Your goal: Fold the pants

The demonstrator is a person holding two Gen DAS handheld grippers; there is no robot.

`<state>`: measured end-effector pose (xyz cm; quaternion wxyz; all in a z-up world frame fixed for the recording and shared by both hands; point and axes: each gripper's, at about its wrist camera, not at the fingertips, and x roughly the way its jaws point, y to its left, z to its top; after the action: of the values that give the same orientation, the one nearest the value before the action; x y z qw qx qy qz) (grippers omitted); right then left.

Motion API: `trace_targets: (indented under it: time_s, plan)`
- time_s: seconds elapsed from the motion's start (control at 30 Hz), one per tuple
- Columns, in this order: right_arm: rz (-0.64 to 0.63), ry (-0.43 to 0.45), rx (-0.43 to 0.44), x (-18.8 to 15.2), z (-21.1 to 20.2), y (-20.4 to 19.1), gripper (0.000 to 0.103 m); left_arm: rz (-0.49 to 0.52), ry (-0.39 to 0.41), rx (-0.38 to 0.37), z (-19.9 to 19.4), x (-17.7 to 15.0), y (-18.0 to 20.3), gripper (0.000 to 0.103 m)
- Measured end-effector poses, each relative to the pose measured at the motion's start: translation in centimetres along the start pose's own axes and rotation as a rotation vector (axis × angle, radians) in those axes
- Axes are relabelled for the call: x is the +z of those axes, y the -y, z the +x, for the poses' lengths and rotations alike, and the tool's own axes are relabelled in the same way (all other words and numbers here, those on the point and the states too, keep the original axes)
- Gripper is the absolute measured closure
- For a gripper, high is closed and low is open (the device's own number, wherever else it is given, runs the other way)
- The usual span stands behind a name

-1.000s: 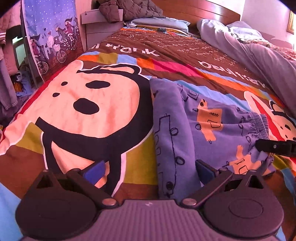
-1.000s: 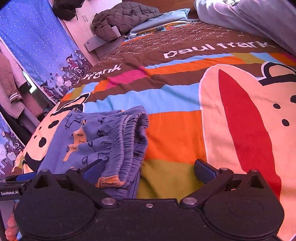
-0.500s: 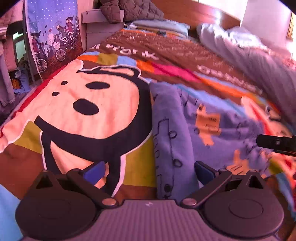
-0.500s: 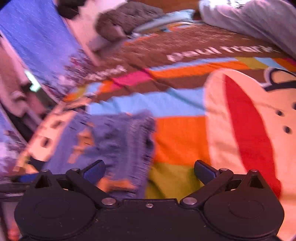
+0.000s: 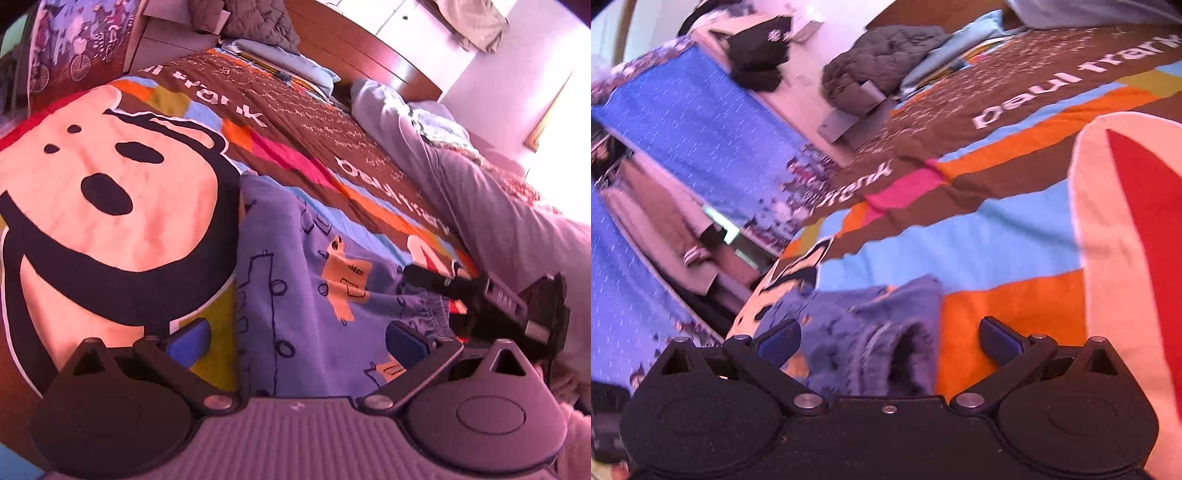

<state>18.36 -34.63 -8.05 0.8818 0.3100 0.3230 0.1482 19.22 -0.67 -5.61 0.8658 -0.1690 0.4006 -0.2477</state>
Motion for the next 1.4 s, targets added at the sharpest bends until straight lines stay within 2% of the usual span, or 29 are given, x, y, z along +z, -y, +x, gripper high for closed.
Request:
trace_targets:
  time_s: [0.17,0.27,0.37,0.4,0.47,0.5,0.57,0.63,0.77,0.83,0.93,1.1,1.2,1.27,1.4]
  plan:
    - [-0.080,-0.030,-0.019,-0.7,0.4,-1.7,0.002,-0.015,0.002,-0.008,0.0,0.2,-0.3,0.003]
    - [-0.062,-0.014,-0.039,-1.0,-0.1,-1.8,0.009,-0.019,0.006,0.010,0.0,0.2,-0.2,0.005]
    - [-0.069,-0.005,-0.071,-1.3,0.0,-2.2,0.009,-0.026,0.014,0.002,-0.2,0.1,-0.3,0.006]
    - [-0.073,-0.006,-0.083,-1.4,0.0,-2.4,0.009,-0.035,0.019,-0.003,-0.2,0.1,-0.5,0.007]
    - [-0.067,-0.012,-0.102,-1.3,0.2,-2.7,0.010,-0.054,0.035,0.012,-0.6,0.0,-0.8,0.016]
    - [-0.063,-0.018,-0.116,-1.2,0.2,-2.8,0.013,-0.063,0.043,0.021,-0.8,-0.1,-0.9,0.017]
    - [-0.070,-0.033,-0.203,-1.0,0.2,-3.4,0.038,-0.084,0.058,0.028,-1.2,-0.1,-1.1,0.020]
    - [-0.080,-0.056,-0.273,-0.7,0.2,-4.2,0.048,-0.107,0.062,0.035,-1.3,-0.1,-1.4,0.026]
    - [-0.055,-0.084,-0.322,-0.4,0.4,-5.1,0.053,-0.099,0.045,0.063,-1.0,0.0,-1.2,0.041]
    - [-0.067,-0.086,-0.339,-0.4,0.6,-5.3,0.055,-0.094,0.034,0.057,-0.9,0.0,-1.2,0.046]
    - [-0.092,-0.076,-0.354,-0.7,0.7,-5.6,0.057,-0.099,0.018,0.035,-0.9,0.0,-1.1,0.060]
    - [-0.261,-0.059,-0.447,-2.2,0.7,-7.9,0.061,-0.034,0.018,0.109,-0.8,-0.1,0.5,0.067]
    - [-0.385,-0.033,-0.506,-3.3,0.8,-9.7,0.069,0.013,0.024,0.146,-1.1,-0.3,1.4,0.071]
    - [-0.450,-0.023,-0.533,-4.0,0.9,-10.6,0.076,0.032,0.031,0.144,-1.5,-0.3,1.8,0.073]
    - [-0.419,-0.015,-0.544,-3.8,0.3,-11.3,0.083,0.006,0.035,0.120,-2.1,0.0,1.7,0.076]
